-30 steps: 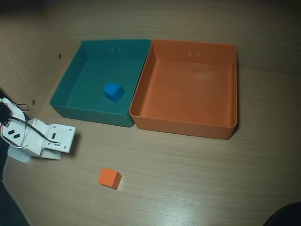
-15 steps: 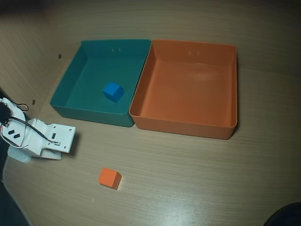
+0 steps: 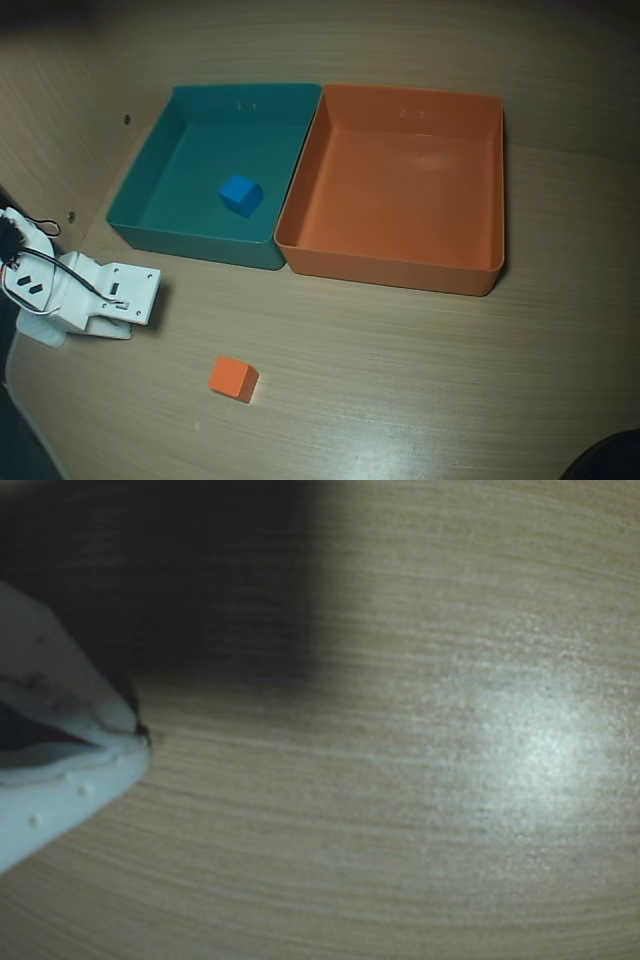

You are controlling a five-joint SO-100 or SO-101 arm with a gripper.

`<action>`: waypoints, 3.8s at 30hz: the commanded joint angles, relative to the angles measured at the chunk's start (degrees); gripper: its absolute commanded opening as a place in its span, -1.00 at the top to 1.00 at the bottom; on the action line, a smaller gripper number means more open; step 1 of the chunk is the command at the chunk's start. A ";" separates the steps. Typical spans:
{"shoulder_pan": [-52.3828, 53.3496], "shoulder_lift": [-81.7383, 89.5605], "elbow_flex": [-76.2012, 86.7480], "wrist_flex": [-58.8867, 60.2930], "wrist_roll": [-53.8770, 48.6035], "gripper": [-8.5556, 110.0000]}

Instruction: Grasp a cube and put it in the box.

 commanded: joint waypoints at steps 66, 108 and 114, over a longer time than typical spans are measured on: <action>0.18 0.18 2.37 0.62 -0.88 0.96; 1.41 -76.55 -75.76 0.53 -0.97 0.96; 3.52 -90.18 -87.19 0.53 -0.88 0.95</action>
